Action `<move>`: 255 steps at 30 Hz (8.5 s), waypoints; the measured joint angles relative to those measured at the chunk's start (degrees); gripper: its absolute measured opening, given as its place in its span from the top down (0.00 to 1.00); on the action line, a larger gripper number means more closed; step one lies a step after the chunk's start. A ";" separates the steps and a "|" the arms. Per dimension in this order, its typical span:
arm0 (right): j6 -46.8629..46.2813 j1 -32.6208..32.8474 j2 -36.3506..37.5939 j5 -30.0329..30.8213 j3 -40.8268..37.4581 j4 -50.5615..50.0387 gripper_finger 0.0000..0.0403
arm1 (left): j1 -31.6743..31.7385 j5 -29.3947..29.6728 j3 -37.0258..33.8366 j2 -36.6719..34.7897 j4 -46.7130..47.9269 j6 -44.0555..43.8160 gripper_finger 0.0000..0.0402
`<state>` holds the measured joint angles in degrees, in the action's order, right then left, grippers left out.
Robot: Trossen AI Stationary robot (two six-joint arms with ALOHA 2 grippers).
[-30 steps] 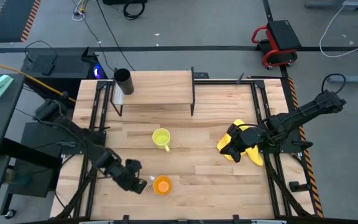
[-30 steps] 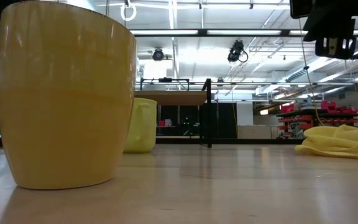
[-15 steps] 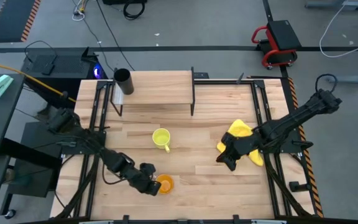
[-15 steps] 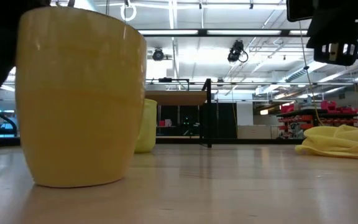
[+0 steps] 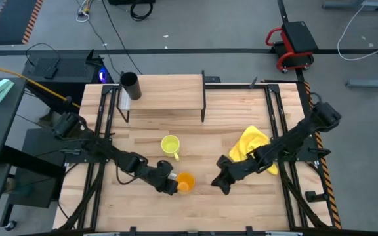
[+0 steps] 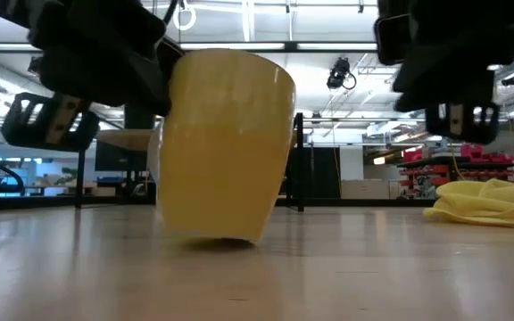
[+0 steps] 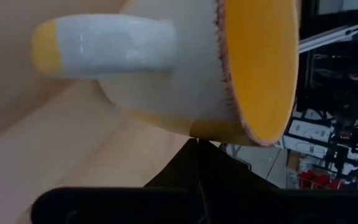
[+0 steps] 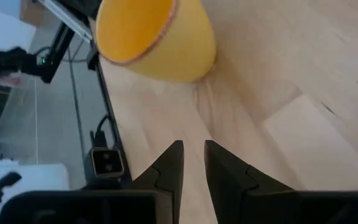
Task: Stack small to large cups/mugs on shelf
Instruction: Put the orange mug on the shelf
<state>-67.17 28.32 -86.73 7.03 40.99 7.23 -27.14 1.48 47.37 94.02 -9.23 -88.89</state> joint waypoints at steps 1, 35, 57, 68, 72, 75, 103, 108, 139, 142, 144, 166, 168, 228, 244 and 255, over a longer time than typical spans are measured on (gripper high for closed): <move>-0.16 -0.06 -1.01 0.41 0.01 1.69 0.83 | 0.29 -0.05 0.00 0.00 -0.13 0.82 0.94; 4.46 -2.75 -3.91 -0.05 14.70 -14.07 0.87 | -3.29 -8.58 0.02 -5.86 9.28 0.22 0.95; -19.45 -0.49 -7.65 10.92 38.36 -44.88 0.87 | -2.81 4.19 0.04 -15.91 46.37 20.30 0.92; -25.82 0.29 -12.51 11.10 44.85 -43.92 0.93 | -0.68 6.43 0.02 -15.67 48.15 30.71 0.96; -23.68 -0.81 -15.43 10.80 47.41 -44.42 0.96 | 0.63 6.46 0.02 -15.19 48.60 31.38 0.97; -23.30 -0.83 -17.10 9.93 47.69 -44.49 0.98 | 0.73 7.62 0.01 -15.21 52.16 31.73 0.97; -30.10 4.86 -30.41 7.47 47.71 -32.27 0.99 | 8.71 1.18 -0.02 -3.60 19.36 38.55 0.96; -28.62 3.23 -30.83 8.28 47.71 -32.33 0.99 | 8.68 0.72 -0.02 -3.17 16.24 37.20 0.98; -24.70 -2.96 -30.22 8.30 47.65 -39.19 0.99 | 0.89 -2.18 -0.02 -3.21 13.31 32.49 0.95; -24.16 -3.90 -30.22 8.33 47.65 -39.05 0.99 | 0.45 -2.17 -0.02 -3.21 13.16 32.51 0.97; -23.75 -4.48 -30.22 8.33 47.65 -39.05 0.99 | 0.42 -2.19 -0.02 -3.21 13.05 32.51 0.98; -23.86 -3.26 -22.87 7.70 47.65 -42.97 0.99 | 0.36 -3.77 0.04 -4.57 16.22 32.70 0.98; -24.17 -3.27 -21.04 8.13 47.71 -46.22 0.99 | 0.36 -3.91 0.07 -4.57 16.11 32.60 0.96; -5.10 -10.19 -17.95 -4.00 47.65 -46.61 0.71 | -0.76 4.47 0.00 -13.32 29.40 32.57 0.96; -6.59 -9.29 -22.52 -3.00 47.65 -47.70 0.69 | -0.99 -0.38 0.01 -4.32 10.44 32.50 0.96; -6.50 -9.07 -23.33 -1.51 47.67 -46.60 0.69 | 2.60 -0.09 0.00 -3.91 9.51 32.77 0.95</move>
<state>-73.67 19.25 -110.06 5.52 88.66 -39.36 -24.54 1.39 47.37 90.11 0.27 -56.12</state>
